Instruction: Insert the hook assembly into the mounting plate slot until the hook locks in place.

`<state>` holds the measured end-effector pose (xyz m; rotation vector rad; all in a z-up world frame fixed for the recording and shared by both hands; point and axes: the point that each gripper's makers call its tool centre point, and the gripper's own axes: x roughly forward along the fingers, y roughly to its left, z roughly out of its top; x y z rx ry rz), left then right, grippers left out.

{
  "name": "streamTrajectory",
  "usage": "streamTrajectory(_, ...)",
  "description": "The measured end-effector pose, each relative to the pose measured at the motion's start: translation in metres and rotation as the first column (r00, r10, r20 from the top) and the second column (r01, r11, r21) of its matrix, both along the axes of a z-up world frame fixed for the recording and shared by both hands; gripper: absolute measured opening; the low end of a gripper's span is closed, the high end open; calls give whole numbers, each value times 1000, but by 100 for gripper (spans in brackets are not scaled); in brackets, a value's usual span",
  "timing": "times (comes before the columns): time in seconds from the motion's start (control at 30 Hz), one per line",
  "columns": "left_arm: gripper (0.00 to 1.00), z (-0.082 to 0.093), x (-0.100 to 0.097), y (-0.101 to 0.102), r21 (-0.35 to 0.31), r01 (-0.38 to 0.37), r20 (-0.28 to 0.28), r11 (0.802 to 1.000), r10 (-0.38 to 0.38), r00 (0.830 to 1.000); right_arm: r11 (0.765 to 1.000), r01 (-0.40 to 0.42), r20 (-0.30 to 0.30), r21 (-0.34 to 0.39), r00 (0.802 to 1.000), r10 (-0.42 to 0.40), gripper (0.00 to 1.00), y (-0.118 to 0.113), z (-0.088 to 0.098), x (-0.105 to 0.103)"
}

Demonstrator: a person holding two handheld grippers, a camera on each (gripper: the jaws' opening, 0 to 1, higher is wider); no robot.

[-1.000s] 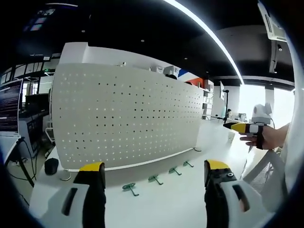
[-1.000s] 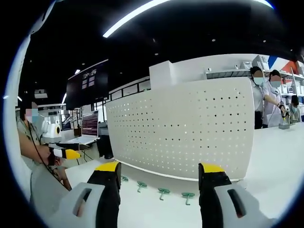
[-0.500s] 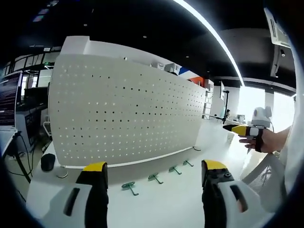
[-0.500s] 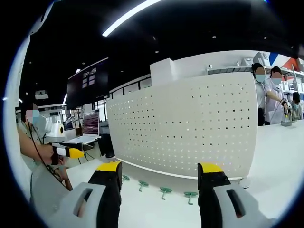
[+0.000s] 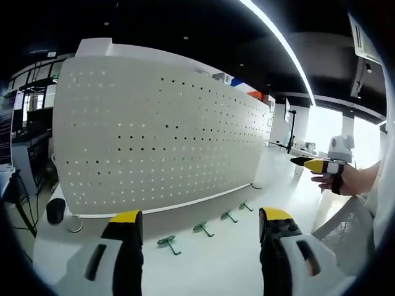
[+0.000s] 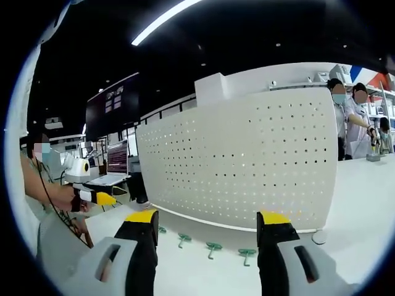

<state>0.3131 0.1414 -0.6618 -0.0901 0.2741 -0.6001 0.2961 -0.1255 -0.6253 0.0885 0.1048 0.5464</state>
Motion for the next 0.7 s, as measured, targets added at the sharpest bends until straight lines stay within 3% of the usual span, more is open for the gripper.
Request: streamTrajectory(0.7, 78, -18, 25, 2, 93, 60, -51, 994, -55, 997, 1000, -18, -8, 10, 1000, 18, 62, 9, -3, 11)
